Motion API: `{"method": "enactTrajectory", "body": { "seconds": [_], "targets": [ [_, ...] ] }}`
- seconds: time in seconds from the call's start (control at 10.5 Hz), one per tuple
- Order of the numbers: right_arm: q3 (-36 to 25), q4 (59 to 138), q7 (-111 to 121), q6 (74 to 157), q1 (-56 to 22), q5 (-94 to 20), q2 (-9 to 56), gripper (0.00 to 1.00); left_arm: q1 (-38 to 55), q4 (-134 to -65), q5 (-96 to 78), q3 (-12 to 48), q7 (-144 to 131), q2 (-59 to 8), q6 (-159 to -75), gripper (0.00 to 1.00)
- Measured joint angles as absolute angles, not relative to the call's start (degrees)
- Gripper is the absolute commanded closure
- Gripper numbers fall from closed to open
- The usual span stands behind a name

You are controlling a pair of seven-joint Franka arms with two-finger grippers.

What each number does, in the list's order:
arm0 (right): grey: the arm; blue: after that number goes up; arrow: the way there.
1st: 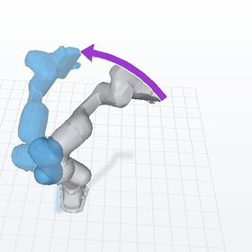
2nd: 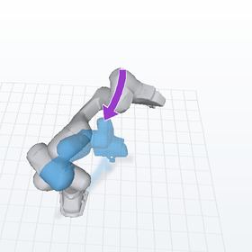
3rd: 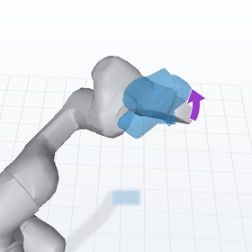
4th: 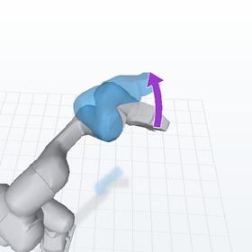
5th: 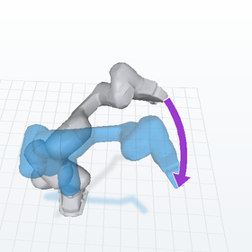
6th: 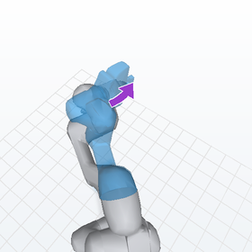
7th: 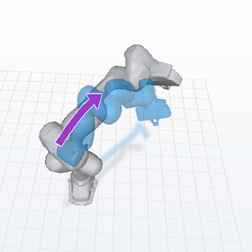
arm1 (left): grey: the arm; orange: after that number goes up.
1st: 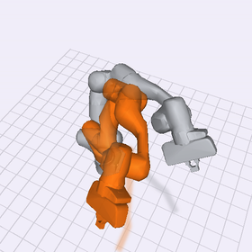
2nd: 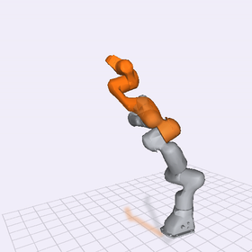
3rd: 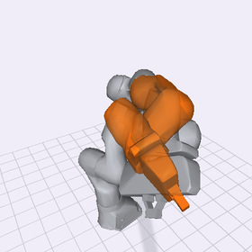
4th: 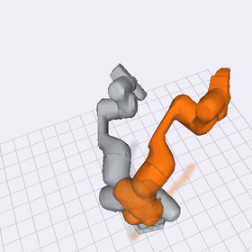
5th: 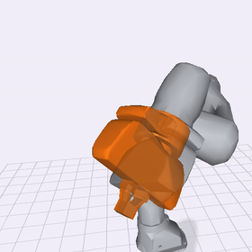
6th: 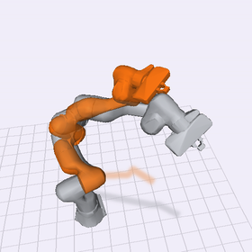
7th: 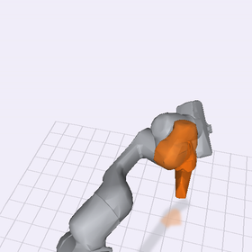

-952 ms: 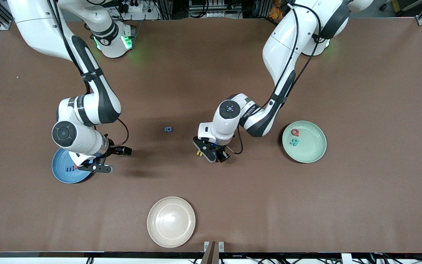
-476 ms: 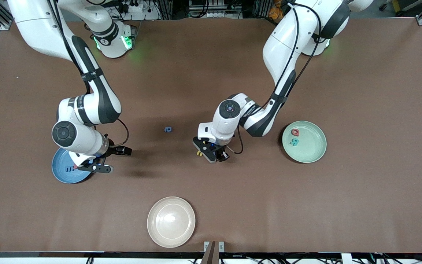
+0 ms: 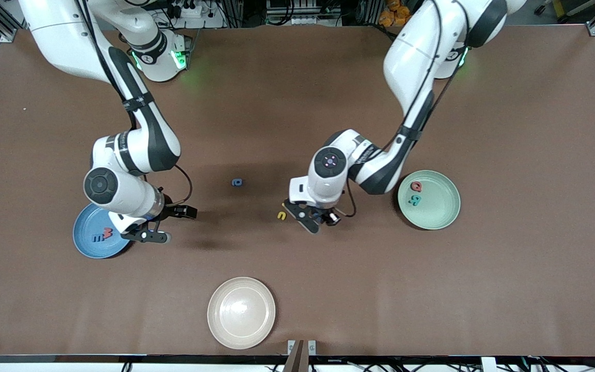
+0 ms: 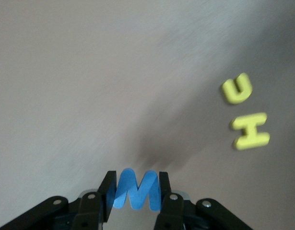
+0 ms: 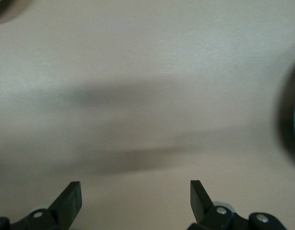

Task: Sort upper and lower case letters into plates
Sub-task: 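Drop M on the green plate while the right gripper grasps yellow u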

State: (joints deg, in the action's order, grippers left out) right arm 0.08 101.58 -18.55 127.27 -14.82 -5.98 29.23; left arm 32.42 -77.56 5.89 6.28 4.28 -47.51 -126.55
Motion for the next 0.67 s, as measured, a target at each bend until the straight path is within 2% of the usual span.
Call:
{"method": "enactTrajectory", "body": {
  "seconds": [0.19,0.38,0.57,0.67],
  "targets": [
    [0.21,99.11,-24.03,127.44,-18.38,-6.02,31.25,0.00,25.89,-78.13,5.89,9.02,4.74,-42.27,-114.22,1.00],
    [0.27,93.97,-30.30,127.73,-24.37,-6.02,35.35,0.00,18.94,-83.01,5.89,10.86,9.54,-36.07,-107.64,1.00],
    [0.18,87.52,-34.46,127.96,-29.56,-6.02,40.73,0.00,10.36,-92.98,5.89,12.23,17.40,-30.28,-108.31,1.00],
    [0.12,84.16,-37.22,128.04,-31.09,-6.02,43.50,0.00,6.52,-98.05,5.89,12.90,20.53,-28.42,-111.44,1.00]
  ]
}}
